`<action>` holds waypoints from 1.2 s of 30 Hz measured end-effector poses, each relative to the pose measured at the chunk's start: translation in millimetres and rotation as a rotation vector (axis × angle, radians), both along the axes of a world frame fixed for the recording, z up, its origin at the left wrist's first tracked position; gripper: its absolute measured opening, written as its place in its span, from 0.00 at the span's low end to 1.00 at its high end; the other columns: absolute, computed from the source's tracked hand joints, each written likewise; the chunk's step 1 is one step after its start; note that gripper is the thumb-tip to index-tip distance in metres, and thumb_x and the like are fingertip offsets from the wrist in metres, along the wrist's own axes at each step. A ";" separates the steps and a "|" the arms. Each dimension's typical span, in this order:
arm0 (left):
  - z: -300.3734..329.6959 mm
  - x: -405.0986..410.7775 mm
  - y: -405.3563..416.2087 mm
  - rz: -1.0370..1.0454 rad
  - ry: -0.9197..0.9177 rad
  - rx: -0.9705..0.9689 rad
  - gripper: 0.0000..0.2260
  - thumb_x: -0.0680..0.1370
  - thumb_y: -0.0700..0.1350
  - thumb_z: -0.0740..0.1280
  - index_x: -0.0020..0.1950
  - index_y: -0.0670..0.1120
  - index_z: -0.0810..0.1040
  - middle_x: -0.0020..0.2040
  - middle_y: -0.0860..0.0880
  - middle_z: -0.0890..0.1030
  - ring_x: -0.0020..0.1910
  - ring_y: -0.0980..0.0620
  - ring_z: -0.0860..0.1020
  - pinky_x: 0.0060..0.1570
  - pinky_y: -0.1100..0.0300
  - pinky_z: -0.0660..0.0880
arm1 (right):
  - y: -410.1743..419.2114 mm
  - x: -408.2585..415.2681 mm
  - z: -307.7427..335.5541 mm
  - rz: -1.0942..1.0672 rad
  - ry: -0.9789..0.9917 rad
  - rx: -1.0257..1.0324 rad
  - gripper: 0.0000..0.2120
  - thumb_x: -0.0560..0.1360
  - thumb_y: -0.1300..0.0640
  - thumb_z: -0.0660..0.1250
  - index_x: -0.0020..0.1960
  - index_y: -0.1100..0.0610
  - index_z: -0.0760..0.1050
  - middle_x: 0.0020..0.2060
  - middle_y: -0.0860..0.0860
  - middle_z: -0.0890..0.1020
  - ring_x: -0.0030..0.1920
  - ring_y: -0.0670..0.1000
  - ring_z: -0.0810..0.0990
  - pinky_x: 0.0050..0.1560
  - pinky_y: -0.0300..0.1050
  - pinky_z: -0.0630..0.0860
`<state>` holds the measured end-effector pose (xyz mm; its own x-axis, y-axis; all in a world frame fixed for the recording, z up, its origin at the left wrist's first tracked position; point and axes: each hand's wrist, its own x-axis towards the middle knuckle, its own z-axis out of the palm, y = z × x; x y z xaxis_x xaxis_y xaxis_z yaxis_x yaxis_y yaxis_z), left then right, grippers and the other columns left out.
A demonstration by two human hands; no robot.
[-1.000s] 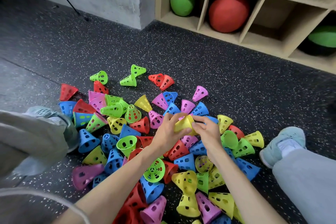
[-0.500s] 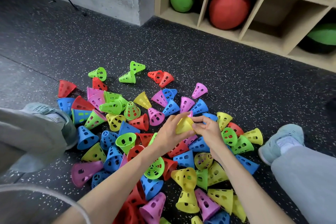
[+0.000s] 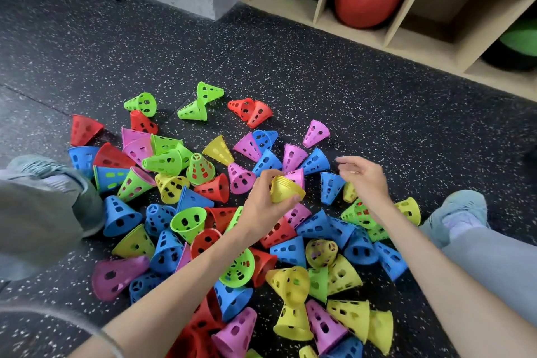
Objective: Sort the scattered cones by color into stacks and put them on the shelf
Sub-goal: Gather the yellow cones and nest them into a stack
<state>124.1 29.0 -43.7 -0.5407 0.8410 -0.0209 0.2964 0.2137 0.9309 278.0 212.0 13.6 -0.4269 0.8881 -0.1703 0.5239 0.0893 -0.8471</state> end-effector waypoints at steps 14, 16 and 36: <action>-19.3 7.5 7.3 0.044 -0.077 -0.022 0.28 0.74 0.63 0.73 0.68 0.55 0.68 0.61 0.58 0.76 0.49 0.61 0.79 0.47 0.64 0.75 | 51.3 21.9 -48.7 0.029 -0.457 0.149 0.24 0.78 0.68 0.61 0.64 0.44 0.80 0.52 0.50 0.85 0.27 0.51 0.73 0.28 0.44 0.71; -21.5 7.9 8.5 0.041 -0.058 -0.044 0.29 0.74 0.65 0.72 0.69 0.56 0.68 0.62 0.61 0.75 0.53 0.62 0.77 0.50 0.61 0.76 | 49.5 22.7 -50.0 0.000 -0.485 0.192 0.23 0.78 0.68 0.61 0.62 0.44 0.80 0.56 0.49 0.85 0.31 0.54 0.78 0.33 0.47 0.77; 4.6 16.8 -3.5 0.046 -0.131 -0.003 0.30 0.78 0.51 0.74 0.76 0.50 0.66 0.50 0.66 0.75 0.27 0.62 0.71 0.35 0.60 0.73 | 17.9 -2.9 13.5 -0.070 -0.195 0.367 0.15 0.82 0.63 0.62 0.63 0.51 0.81 0.52 0.47 0.84 0.51 0.48 0.81 0.52 0.46 0.76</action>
<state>140.9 25.5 -39.0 -0.5709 0.8154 -0.0958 0.1627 0.2267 0.9603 275.1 229.9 27.1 -0.3544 0.9307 0.0906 0.6870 0.3249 -0.6500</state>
